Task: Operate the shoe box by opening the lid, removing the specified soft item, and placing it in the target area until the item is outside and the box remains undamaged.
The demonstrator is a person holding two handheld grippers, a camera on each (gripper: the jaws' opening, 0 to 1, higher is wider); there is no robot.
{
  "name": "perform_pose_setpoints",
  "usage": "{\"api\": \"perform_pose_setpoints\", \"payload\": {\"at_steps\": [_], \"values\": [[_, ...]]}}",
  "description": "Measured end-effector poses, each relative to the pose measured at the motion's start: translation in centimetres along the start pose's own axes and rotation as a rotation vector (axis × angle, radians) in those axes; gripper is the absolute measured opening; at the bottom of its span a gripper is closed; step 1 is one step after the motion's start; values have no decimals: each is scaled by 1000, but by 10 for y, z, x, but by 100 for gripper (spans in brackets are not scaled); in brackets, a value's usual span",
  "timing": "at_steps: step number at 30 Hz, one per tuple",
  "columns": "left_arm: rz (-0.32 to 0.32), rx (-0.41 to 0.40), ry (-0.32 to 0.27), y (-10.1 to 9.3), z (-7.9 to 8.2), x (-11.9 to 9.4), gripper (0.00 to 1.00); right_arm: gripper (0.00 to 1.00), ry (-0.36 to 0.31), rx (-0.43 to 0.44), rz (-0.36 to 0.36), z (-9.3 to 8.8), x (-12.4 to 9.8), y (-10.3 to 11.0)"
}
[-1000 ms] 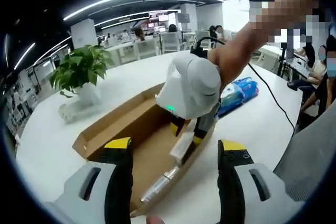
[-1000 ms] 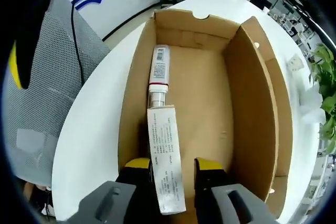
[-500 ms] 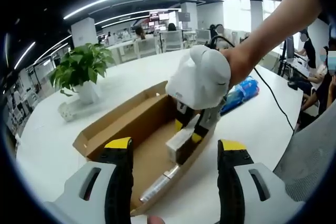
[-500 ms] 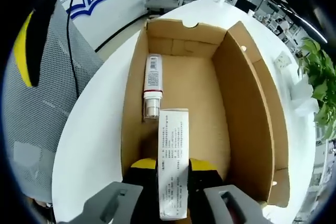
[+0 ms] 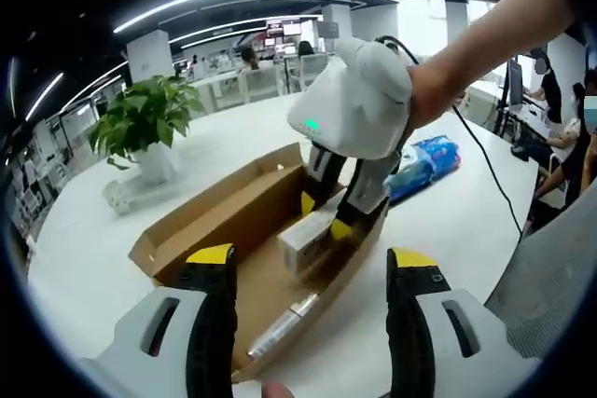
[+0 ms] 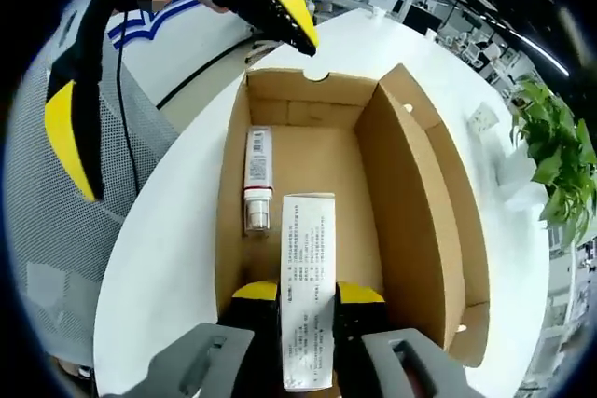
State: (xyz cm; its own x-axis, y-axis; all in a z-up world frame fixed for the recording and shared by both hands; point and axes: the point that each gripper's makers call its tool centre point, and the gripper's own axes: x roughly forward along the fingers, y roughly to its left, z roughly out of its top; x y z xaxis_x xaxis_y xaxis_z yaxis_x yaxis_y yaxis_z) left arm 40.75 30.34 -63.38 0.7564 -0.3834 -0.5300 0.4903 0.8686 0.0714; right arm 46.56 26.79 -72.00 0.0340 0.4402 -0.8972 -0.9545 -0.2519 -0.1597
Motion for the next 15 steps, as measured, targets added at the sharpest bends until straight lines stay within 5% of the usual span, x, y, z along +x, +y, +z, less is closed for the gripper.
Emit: {"api": "perform_pose_setpoints", "payload": {"at_steps": [15], "values": [[-6,3,1,-2,0,1,63,16,-19,-5,-41,11,-37,-9]]}}
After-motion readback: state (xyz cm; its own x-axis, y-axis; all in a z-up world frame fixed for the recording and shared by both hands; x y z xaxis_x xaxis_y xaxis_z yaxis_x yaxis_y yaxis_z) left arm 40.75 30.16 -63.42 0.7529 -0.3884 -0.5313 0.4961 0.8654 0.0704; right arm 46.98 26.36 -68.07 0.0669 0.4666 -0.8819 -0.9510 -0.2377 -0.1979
